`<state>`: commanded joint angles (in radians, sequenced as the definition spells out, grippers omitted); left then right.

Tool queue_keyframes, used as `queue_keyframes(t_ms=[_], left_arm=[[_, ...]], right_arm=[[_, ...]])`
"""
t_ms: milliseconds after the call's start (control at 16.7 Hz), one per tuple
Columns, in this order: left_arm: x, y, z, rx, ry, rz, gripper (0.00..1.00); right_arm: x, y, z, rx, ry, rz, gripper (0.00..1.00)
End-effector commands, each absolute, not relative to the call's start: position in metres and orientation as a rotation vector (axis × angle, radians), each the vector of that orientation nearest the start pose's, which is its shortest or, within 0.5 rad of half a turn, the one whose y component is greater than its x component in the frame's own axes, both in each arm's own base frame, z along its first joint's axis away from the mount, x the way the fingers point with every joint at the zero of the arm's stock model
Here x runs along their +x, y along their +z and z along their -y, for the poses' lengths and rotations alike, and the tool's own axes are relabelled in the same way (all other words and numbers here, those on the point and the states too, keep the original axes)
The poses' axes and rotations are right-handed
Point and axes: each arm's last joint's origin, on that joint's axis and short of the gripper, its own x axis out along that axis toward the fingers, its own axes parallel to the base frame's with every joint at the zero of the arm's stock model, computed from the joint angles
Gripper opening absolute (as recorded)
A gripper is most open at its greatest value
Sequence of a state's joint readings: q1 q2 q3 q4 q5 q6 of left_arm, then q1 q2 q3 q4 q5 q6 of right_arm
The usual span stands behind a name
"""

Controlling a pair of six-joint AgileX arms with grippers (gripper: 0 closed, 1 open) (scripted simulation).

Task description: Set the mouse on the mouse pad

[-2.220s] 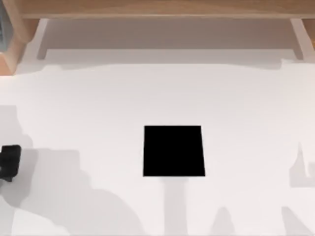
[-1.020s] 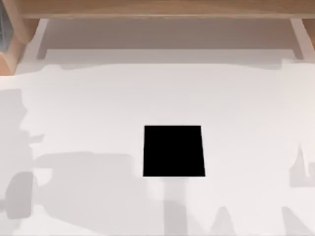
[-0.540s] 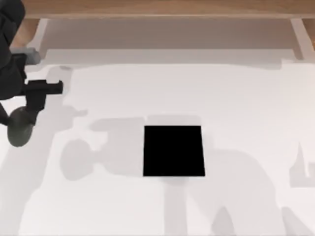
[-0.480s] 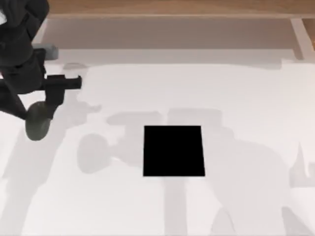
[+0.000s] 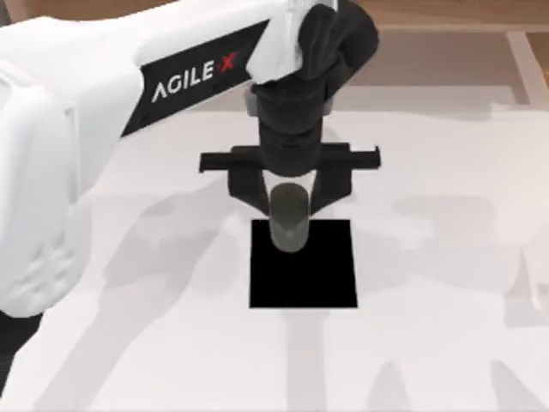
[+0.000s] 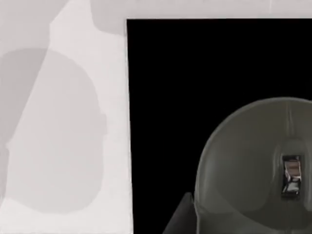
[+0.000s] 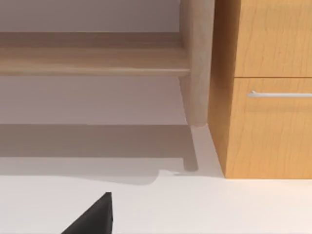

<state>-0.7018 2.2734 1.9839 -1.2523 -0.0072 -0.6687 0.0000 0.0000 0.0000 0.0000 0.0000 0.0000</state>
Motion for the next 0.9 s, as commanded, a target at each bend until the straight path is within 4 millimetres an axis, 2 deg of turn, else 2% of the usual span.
queue_keyframes(t_ms=[120,480,900], left_arm=[[0.343,0.187,0.303,0.009,-0.026,-1.537,0.00],[0.343,0.185,0.303,0.006,-0.026,-1.539,0.00],[0.341,0.155,0.304,0.002,-0.005,-1.603,0.00]], right_arm=[[0.106,0.160,0.001,0.000,0.000,0.000,1.00],[0.106,0.160,0.001,0.000,0.000,0.000,1.00],[0.106,0.160,0.001,0.000,0.000,0.000,1.00]])
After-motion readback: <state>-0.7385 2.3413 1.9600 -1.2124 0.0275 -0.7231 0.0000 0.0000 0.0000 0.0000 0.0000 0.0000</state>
